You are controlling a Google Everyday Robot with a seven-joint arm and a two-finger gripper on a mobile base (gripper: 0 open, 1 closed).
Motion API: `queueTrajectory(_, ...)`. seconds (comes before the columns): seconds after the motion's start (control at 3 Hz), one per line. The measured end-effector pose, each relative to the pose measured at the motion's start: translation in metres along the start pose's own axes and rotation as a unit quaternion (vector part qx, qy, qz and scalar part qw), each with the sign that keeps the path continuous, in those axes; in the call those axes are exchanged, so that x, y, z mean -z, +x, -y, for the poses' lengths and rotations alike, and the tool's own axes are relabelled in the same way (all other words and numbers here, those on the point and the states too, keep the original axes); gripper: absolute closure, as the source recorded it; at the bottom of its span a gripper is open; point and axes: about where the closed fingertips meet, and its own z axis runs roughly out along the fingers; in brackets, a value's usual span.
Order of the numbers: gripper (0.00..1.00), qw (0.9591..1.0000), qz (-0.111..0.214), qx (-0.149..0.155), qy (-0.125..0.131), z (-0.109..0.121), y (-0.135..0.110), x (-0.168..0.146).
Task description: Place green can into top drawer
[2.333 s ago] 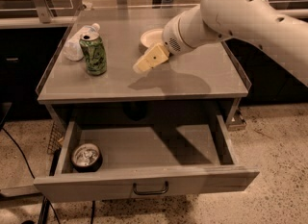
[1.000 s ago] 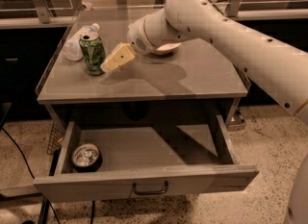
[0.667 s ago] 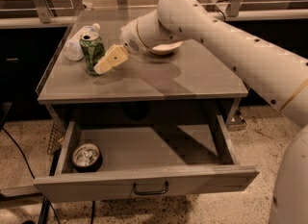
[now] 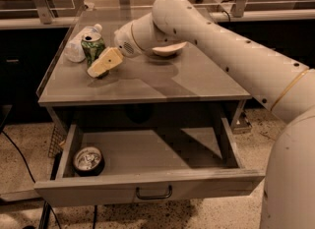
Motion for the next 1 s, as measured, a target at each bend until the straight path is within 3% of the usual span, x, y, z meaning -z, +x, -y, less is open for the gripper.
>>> queueTrajectory(1.0, 0.00, 0.9997, 0.021, -0.004, -0.014, -0.003, -0.011, -0.026)
